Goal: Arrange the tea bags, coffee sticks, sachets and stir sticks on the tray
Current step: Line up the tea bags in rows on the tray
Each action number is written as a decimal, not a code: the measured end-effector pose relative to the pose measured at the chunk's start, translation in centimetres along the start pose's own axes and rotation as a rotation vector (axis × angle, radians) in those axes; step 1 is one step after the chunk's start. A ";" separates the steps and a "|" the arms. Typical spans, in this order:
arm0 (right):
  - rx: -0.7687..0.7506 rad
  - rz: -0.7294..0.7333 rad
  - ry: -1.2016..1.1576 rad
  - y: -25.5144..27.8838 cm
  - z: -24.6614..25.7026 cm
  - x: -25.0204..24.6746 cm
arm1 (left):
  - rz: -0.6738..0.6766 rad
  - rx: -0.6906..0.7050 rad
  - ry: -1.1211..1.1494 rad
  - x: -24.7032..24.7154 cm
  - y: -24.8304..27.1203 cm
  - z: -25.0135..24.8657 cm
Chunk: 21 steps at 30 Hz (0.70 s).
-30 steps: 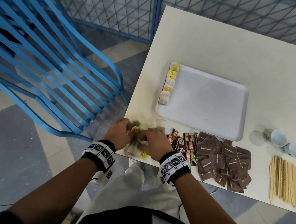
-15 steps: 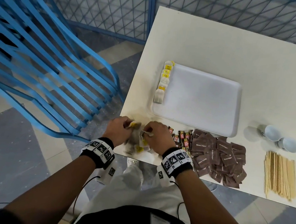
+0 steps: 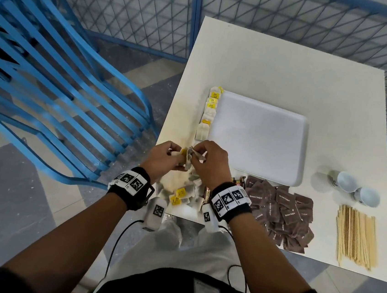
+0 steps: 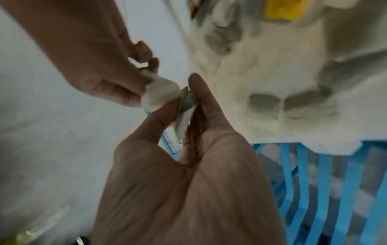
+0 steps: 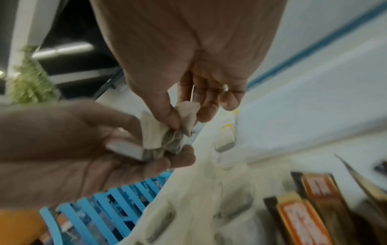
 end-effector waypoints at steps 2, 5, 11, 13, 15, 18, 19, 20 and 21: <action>0.002 0.001 0.003 -0.5 0.2 0.0 | 0.063 -0.073 0.146 0.6 -0.1 -0.6; 0.027 0.031 -0.040 -1.3 0.7 -0.5 | 0.131 -0.125 0.269 1.1 -0.3 -1.2; 0.001 0.014 -0.119 -2.7 0.9 -1.1 | 0.116 -0.026 0.179 0.9 -1.7 -2.2; 0.058 0.015 -0.135 -3.4 0.7 -1.6 | 0.109 -0.027 0.151 0.9 -2.2 -2.6; 0.110 0.024 -0.139 -4.0 0.5 -2.0 | 0.105 -0.040 0.132 0.9 -2.7 -3.0; 0.153 0.057 -0.166 -5.1 0.1 -2.3 | 0.144 -0.029 0.133 1.2 -3.5 -3.8; 0.151 0.072 -0.171 -5.3 0.2 -2.3 | 0.161 -0.023 0.133 1.3 -3.7 -4.0; 0.140 0.084 -0.177 -5.5 0.2 -2.4 | 0.166 -0.007 0.119 1.4 -3.9 -4.2; 0.128 0.090 -0.188 -5.7 0.3 -2.6 | 0.160 0.018 0.095 1.5 -4.2 -4.3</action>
Point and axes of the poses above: each hand's wrist, its own y-axis away from the middle knuckle, its own x-axis out of the palm, z = x × y, the point moved 2 cm from there along -y, towards the middle knuckle, and after that the axes turned 7 degrees about -z, right-handed, at the moved point
